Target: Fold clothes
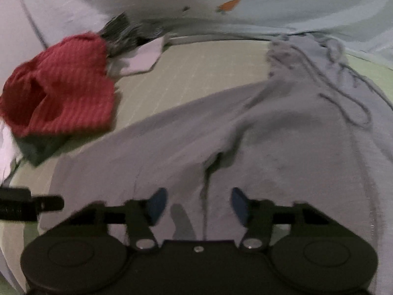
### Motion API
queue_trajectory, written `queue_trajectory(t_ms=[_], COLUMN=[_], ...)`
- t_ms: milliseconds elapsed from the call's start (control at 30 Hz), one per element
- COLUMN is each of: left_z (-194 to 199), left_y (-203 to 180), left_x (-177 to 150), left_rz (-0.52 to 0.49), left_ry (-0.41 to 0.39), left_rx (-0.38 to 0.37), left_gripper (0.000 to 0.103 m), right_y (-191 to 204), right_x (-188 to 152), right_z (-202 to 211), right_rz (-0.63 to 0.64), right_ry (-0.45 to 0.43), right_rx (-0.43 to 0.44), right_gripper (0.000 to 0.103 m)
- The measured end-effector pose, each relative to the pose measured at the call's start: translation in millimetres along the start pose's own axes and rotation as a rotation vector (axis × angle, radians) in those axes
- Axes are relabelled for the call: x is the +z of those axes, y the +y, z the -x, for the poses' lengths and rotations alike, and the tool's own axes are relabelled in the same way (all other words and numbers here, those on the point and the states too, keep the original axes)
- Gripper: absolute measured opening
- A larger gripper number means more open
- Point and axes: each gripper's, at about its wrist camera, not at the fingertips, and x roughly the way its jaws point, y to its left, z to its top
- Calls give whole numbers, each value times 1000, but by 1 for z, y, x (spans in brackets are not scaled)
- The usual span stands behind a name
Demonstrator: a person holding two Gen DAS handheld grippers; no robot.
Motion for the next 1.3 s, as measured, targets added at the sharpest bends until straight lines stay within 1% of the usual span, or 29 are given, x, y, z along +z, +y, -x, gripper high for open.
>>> queue_trajectory(t_ms=[100,167,233,267,333,367,400,433,467,533,633,733,800,900,1033,1100,1233,1300], left_z=[3,7,12,13,16,16,17,17,19,23,32,42,47,52,61,63,62,63], left_y=[0,-3,-7,-9,-14,-16,-18,-20,-22,-25,-32,-44,-55,-76,-110,-127,-155,-166], left_x=[-1,-2,-5,-7,-11,-13,-15,-16,-18,-19,-20,-23,-25,-26,-23,-19,-4,7], left_rz=[8,4,-2,-3,-1,1,3,6,9,21,39,76,109,130,85,61,0,-37], left_ry=[1,-2,-6,-7,-4,0,4,7,7,3,-11,-31,-28,-31,-73,-98,-140,-177], left_rx=[-9,-15,-27,-33,-42,-46,-46,-43,-39,-29,-17,-5,-1,-7,3,9,22,15], left_gripper=[93,93,93,93,93,93,93,93,93,93,93,93,93,93,93,93,93,93], right_y=[5,8,10,11,14,16,18,20,21,19,13,5,-4,-26,-68,-91,-144,-171], right_x=[-3,-3,-3,-3,-2,-2,-3,-2,-1,2,7,23,37,59,82,87,94,94], right_z=[-5,-8,-8,-9,-12,-14,-15,-16,-16,-12,9,39,57,79,95,100,106,108], right_rz=[32,48,61,63,71,88,109,139,155,147,149,173,178,168,126,129,78,49], right_ry=[13,19,24,29,41,37,27,26,37,42,-21,-109,-154,-226,-302,-338,-353,-354], right_rx=[21,7,-2,1,10,9,5,13,37,59,86,100,106,106,76,40,-29,-55], right_gripper=[40,38,39,42,42,34,31,23,10,10,9,9,9,9,9,9,9,9])
